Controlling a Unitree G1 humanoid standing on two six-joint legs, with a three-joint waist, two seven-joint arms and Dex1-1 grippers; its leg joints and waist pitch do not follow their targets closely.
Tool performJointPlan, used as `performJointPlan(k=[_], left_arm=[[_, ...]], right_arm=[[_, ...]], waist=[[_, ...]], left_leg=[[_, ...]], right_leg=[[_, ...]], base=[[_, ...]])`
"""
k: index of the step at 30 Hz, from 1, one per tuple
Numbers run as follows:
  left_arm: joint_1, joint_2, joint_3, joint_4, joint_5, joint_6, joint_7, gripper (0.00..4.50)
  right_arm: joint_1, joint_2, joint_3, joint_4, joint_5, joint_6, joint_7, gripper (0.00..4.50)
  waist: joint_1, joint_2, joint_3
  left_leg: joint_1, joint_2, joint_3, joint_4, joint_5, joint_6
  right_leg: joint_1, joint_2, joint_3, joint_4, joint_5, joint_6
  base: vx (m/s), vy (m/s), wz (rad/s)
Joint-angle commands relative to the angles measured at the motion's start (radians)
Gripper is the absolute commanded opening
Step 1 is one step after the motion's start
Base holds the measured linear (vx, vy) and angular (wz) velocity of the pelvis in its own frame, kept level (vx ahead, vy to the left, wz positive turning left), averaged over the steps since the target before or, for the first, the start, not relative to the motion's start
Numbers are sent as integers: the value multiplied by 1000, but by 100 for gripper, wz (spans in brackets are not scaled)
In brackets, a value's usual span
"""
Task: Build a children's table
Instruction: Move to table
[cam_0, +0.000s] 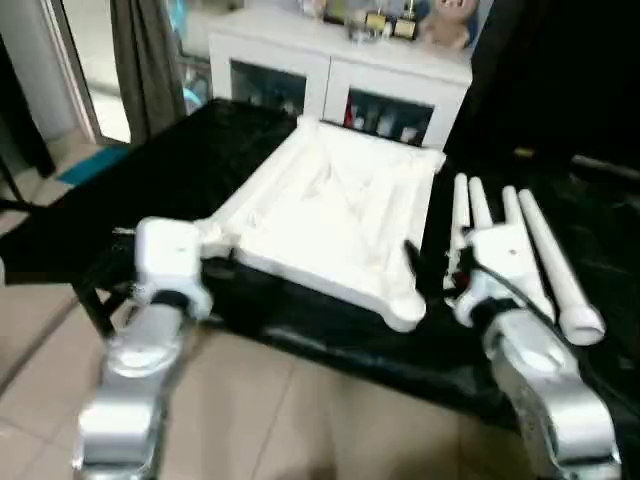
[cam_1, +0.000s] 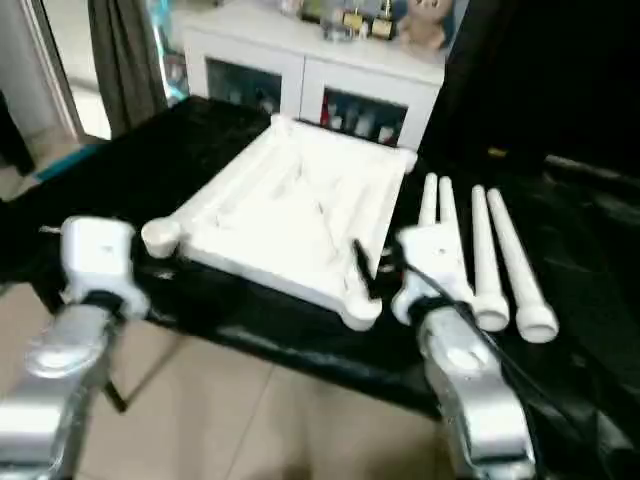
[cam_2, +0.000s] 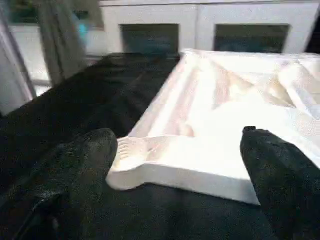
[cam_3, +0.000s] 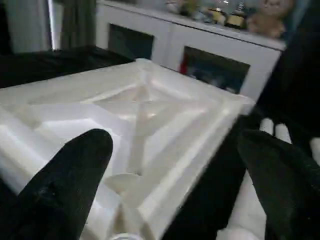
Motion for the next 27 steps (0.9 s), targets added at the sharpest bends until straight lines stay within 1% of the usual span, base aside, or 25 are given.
performJointPlan(k=[1, 2, 3, 4, 5, 6, 7, 8, 9, 10, 11, 12, 13, 14, 15, 17, 19, 20, 21, 22, 23, 24, 25, 26, 27], left_arm=[[-8, 8, 10, 3, 0, 6, -3, 450], [-8, 8, 10, 3, 0, 6, -3, 450], [-9, 8, 8, 6, 0, 4, -5, 450], [-12, 7, 5, 12, -1, 2, -9, 450], [-14, 6, 3, 14, -1, 1, -10, 450], [-15, 6, 1, 17, -1, 0, -10, 450], [-21, 6, -2, 23, -2, -3, -13, 450], [-21, 6, -2, 23, -2, -3, -13, 450], [-27, 8, -5, 31, -4, -6, -15, 450], [-27, 9, -5, 31, -4, -6, -15, 450], [-33, 13, -4, 39, -6, -10, -17, 450], [-37, 16, -3, 44, -8, -12, -19, 450], [-39, 17, -1, 45, -8, -12, -21, 450], [-41, 17, 0, 46, -8, -12, -21, 450], [-43, 18, 5, 47, -12, -13, -22, 450], [-42, 18, 12, 49, -16, -16, -24, 450], [-31, 15, 11, 46, -15, -18, -22, 450], [-27, 14, 9, 45, -16, -20, -21, 450], [-18, 13, 3, 38, -17, -17, -19, 450], [-10, 10, -3, 26, -22, -10, -22, 450], [-3, 8, -7, 17, -28, -5, -27, 450], [5, 8, -9, 9, -35, -1, -34, 450], [9, 8, -8, 11, -37, -5, -38, 450], [13, 8, -7, 22, -38, -17, -43, 450], [17, 8, -10, 34, -33, -27, -44, 450]], right_arm=[[-14, 4, -12, -7, 2, 15, -5, 447], [-14, 4, -12, -7, 2, 15, -5, 447], [-12, 2, -19, -11, 0, 16, -11, 447], [-9, -1, -28, -16, 3, 18, -16, 447], [-7, -2, -32, -18, 5, 18, -18, 447], [-5, -3, -34, -19, 6, 19, -18, 447], [-2, -4, -38, -23, 7, 21, -20, 447], [-2, -4, -38, -23, 7, 21, -20, 447], [-2, -4, -39, -26, 3, 23, -22, 447], [-2, -3, -39, -27, 3, 23, -22, 447], [-2, 1, -39, -30, 0, 21, -26, 447], [-2, 6, -42, -33, 2, 20, -29, 447], [-3, 6, -41, -36, 0, 20, -29, 447], [-4, 5, -41, -37, -2, 21, -29, 447], [-5, 1, -36, -39, -5, 23, -26, 447], [-9, -4, -32, -37, -4, 25, -22, 447], [-13, -17, -30, -34, -2, 29, -12, 447], [-13, -18, -29, -33, -2, 28, -8, 447], [-13, -21, -30, -34, -2, 29, -2, 447], [-17, -25, -33, -35, 0, 33, 3, 447], [-21, -24, -35, -38, 7, 41, 9, 447], [-23, -22, -35, -44, 14, 50, 13, 447], [-24, -25, -28, -49, 11, 55, 13, 447], [-18, -20, -24, -49, 20, 65, 16, 447], [-9, -19, -22, -46, 24, 64, 14, 447]], waist=[[16, 0, -34], [6, 9, -34], [-24, 29, -39], [-29, 26, -41], [-29, 22, -33], [-29, 5, -31], [-18, -3, -39], [70, -22, -55], [90, -22, -52], [88, -30, -38], [100, -17, -50], [92, 4, -43], [72, 11, -39], [24, 95, -47], [-6, 70, -73], [-13, 66, -61], [-43, 35, -66], [-48, -1, -58], [-41, -24, -54], [-3, -48, -57], [6, -49, -64], [10, -47, -59], [10, -33, -44], [5, -5, -39], [-3, 24, -32]], left_leg=[[10, 27, 7, -83, -167, -74], [54, 50, 3, -105, -205, -85], [147, 123, -19, -145, -316, -68], [163, 163, -10, -160, -323, -38], [155, 160, 12, -165, -324, -30], [127, 101, 66, -136, -323, -32], [91, 39, 95, -100, -296, -43], [-24, -29, 43, 67, -201, -50], [-61, -19, 6, 104, -159, -70], [-120, -25, -40, 136, -96, -134], [-133, -23, -58, 138, -68, -168], [-120, -20, -89, 77, -3, -193], [-131, -12, -97, -17, 96, -123], [-55, 47, -160, -117, 36, -49], [34, 167, -247, -123, -127, 107], [17, 121, -209, -117, -154, 219], [38, 67, -177, -104, -9, 393], [7, 26, -124, -87, -5, 381], [-33, -8, -87, -72, -47, 333], [-99, -55, -55, 33, -71, 247], [-120, -36, -65, 74, -38, 194], [-149, -27, -69, 86, 32, 104], [-153, -13, -67, 65, 85, 62], [-92, -3, -58, 36, 52, -19], [-56, 35, -39, -72, 27, -92]], right_leg=[[25, -11, 100, -123, -483, -131], [-16, 11, 73, -97, -392, -129], [-99, -2, 6, -20, -265, -146], [-112, -46, -23, 13, -142, -176], [-113, -57, -35, 12, -108, -186], [-82, -66, -22, -36, -103, -240], [-30, -60, 21, -61, -112, -276], [137, -152, 223, -130, -192, -421], [155, -165, 260, -134, -145, -453], [158, -109, 265, -113, 26, -460], [159, -88, 264, -96, 151, -446], [110, -9, 231, -94, 257, -341], [103, 9, 131, -69, 265, -271], [-5, 61, 18, 15, -2, -148], [-75, -11, -30, 112, -175, -36], [-96, -23, -70, 119, -83, 20], [-119, -44, -80, 65, 14, 40], [-77, -74, -44, -29, 56, 7], [-26, -99, -13, -70, 26, 3], [72, -193, 79, -148, -267, -31], [101, -238, 102, -155, -332, -90], [118, -219, 86, -140, -279, -181], [104, -199, 58, -142, -185, -263], [55, -133, 95, -143, -219, -286], [35, -46, 38, -120, -249, -218]], base=[[87, 10, -52], [87, 10, -52], [85, -4, -43], [104, -10, -47], [104, -10, -47], [131, -24, -65], [170, -25, -58], [170, -25, -58], [173, 8, -50], [140, 40, -60], [140, 40, -60], [129, 28, -54], [3, 35, -31], [3, 35, -31], [0, 0, 0], [164, 17, 14], [121, -19, 2], [113, -48, 0], [98, -123, 0], [94, -111, 0], [94, -111, 0], [115, -59, -7], [111, -48, -8], [111, -48, -8], [89, 22, -29]])
